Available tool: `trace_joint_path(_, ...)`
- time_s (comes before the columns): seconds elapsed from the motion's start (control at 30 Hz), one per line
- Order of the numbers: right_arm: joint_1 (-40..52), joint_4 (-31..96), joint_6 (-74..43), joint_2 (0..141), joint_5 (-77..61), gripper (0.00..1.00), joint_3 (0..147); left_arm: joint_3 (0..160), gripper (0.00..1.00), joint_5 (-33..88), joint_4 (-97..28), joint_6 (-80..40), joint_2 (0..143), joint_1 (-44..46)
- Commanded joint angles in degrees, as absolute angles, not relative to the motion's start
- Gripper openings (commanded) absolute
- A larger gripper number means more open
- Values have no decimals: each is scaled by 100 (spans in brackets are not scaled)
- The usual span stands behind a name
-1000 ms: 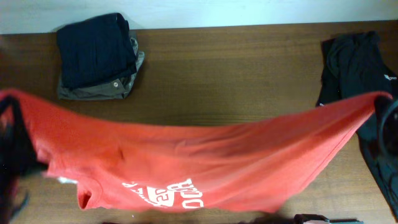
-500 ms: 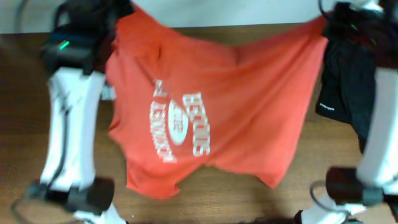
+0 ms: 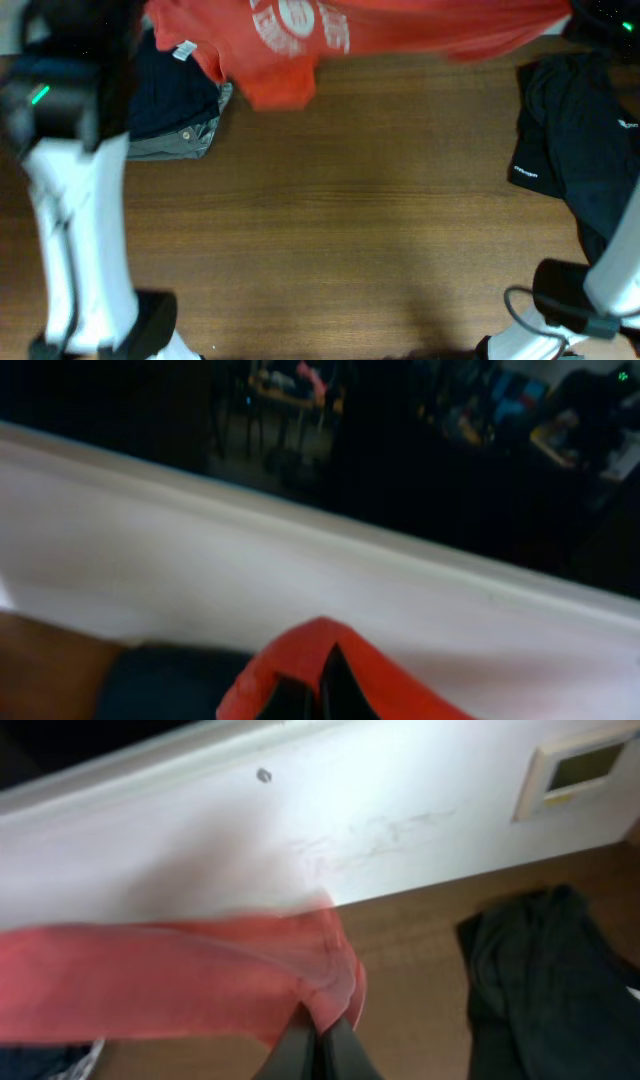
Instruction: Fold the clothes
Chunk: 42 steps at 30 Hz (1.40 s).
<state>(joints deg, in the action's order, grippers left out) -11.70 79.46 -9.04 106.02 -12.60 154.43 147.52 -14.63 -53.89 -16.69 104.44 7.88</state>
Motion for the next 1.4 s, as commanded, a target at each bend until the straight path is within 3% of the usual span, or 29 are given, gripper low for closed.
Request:
trace_joint_path(0.0,-1125,8390,-923,10486,-1352,4,15537,14901,1,-1529,-6160,-1466,10145,770)
trace_joint_path(0.17,-1122,9662,-917,10613,-1347,4,15133,14510,1,-718,-7758,-1470,10527,773)
trace_joint_path(0.27,-1048,9708,-740,10556,-1352,4,14221,13959,1,-169,-8482,-1470,10943,777)
trace_joint_path(0.47,-1015,9395,-731,10562,-1219,4,12429,12650,0,375,-8624,-1468,11839,777)
trace_joint_path(0.63,-1015,9323,-775,10562,-679,4,11745,12258,0,432,-8976,-1468,12431,777)
trace_joint_path(1.1,-1015,9734,-729,10562,-379,34,11465,12158,2,434,-9675,-1201,12554,854)
trace_joint_path(1.2,-1013,9730,-729,10571,-379,55,11465,12112,13,429,-9675,-1157,12554,941)
trace_joint_path(1.27,-1013,9727,-731,10571,-381,68,11465,12103,39,425,-9675,-1031,12554,1002)
trace_joint_path(1.3,-1013,9714,-731,10571,-381,71,11463,12099,45,429,-9675,-974,12554,1020)
trace_joint_path(1.37,-1013,9682,-731,10571,-381,71,11465,12099,44,429,-9675,-928,12554,1052)
